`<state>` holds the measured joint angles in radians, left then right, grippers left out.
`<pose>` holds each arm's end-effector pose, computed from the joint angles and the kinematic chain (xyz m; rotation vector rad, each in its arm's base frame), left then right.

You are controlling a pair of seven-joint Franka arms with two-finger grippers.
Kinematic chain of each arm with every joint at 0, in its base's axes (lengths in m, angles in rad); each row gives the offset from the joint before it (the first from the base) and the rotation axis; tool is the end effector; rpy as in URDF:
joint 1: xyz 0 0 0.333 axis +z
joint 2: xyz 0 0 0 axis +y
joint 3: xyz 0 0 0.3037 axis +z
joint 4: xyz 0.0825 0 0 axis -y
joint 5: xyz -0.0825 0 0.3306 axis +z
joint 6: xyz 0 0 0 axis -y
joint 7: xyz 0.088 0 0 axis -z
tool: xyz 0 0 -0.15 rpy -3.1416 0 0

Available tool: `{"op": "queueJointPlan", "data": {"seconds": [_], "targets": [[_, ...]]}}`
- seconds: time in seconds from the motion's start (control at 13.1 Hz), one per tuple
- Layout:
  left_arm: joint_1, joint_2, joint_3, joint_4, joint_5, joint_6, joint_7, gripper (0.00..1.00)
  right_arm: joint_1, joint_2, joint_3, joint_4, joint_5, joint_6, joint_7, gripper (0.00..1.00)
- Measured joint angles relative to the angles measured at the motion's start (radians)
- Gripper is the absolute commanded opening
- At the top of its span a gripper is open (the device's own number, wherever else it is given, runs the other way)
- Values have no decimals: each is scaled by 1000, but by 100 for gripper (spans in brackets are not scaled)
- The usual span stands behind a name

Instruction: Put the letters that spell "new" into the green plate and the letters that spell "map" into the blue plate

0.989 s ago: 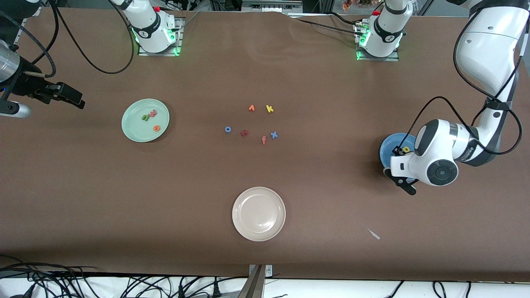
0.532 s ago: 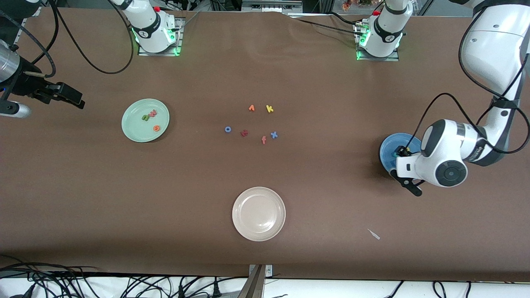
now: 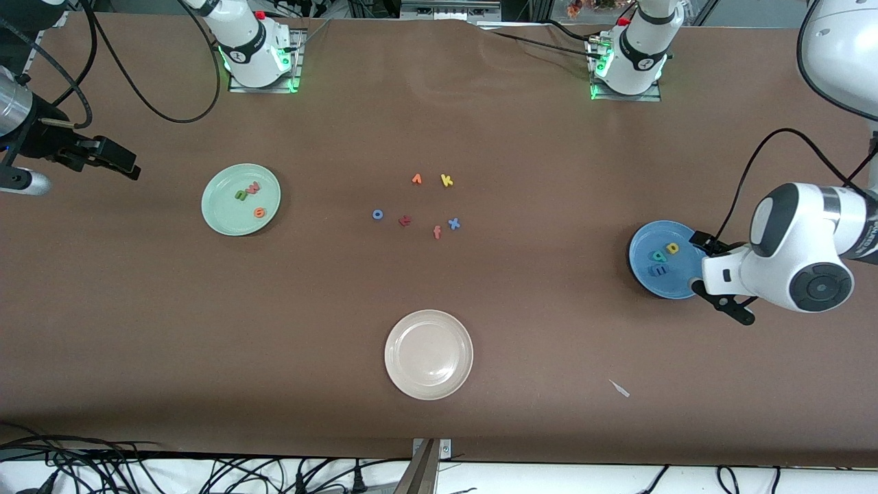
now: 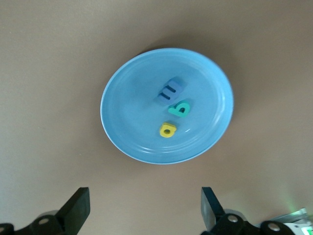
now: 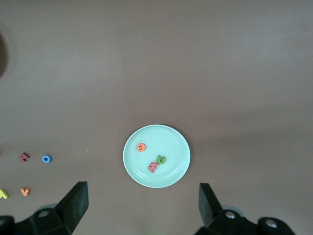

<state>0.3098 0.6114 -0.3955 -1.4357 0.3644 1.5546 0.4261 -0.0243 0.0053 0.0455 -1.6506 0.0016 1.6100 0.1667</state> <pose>0.5867 0.0367 0.3015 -2.8896 0.8531 0.6989 0.5014 0.0108 0.5365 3.1300 -0.2283 -0.0720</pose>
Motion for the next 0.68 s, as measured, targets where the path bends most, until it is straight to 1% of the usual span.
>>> {"op": "queueJointPlan", "data": {"seconds": [0.15,0.38,0.46,0.53,0.68], "targets": [[0,-41,3,0,-35,-1,-93,100,0,0,0,0,0,0,0,100],[-13,-141,9,-22,-106,-6,-218,100,0,0,-1,0,0,0,0,100],[-27,-181,32,-37,-146,-7,-239,100,0,0,-1,0,0,0,0,100],[-49,-227,72,-51,-199,-8,-268,100,0,0,-1,-1,0,0,1,100],[-114,-323,172,-65,-290,-9,-343,100,0,0,-2,-1,0,0,1,100]]}}
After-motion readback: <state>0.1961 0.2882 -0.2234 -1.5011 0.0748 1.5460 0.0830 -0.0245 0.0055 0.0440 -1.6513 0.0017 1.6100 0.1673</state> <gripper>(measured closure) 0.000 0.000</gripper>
